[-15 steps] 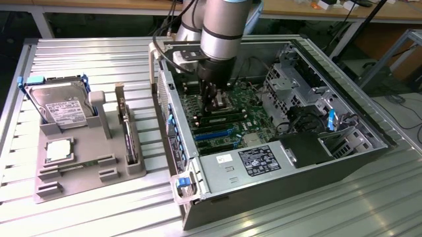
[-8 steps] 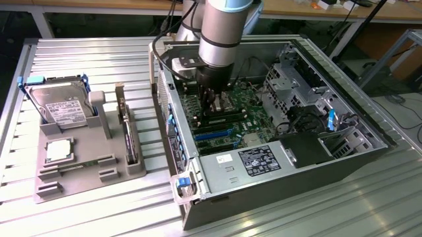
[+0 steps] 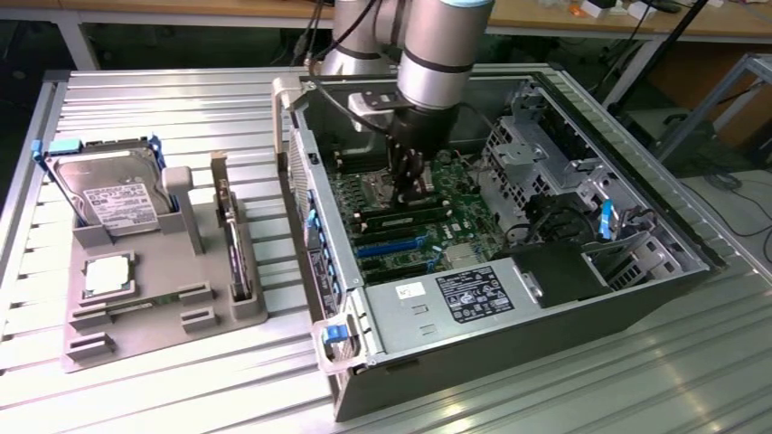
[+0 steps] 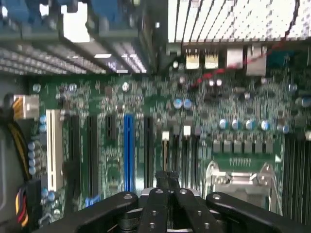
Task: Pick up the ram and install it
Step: 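Press down the ram until it locks into place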
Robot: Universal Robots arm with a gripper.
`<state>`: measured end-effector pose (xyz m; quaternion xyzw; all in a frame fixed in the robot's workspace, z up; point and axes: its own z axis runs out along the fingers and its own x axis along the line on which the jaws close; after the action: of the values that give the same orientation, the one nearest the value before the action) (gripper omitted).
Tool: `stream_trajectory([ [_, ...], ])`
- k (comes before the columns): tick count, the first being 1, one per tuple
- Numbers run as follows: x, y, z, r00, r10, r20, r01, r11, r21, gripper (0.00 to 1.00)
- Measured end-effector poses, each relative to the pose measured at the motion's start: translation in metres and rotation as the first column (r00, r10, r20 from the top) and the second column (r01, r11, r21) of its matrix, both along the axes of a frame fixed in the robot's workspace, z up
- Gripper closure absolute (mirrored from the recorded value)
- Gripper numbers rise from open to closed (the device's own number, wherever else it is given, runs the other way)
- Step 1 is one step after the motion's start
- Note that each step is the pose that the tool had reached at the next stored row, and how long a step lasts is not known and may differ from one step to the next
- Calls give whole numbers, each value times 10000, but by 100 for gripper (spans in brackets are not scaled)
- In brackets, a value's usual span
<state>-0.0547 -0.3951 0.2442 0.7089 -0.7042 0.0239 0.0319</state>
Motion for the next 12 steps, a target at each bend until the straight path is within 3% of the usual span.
stream_trajectory([
  [5, 478, -47, 8, 10000, -1, -1, 1, 10000, 21, 89],
  [6, 576, -65, 101, 10000, -1, -7, 1, 10000, 26, 89],
  [9, 677, -74, 250, 10000, 0, -31, 0, 10000, 25, 89],
  [12, 685, -74, 412, 10000, -18, -31, 18, 10000, 25, 89],
])
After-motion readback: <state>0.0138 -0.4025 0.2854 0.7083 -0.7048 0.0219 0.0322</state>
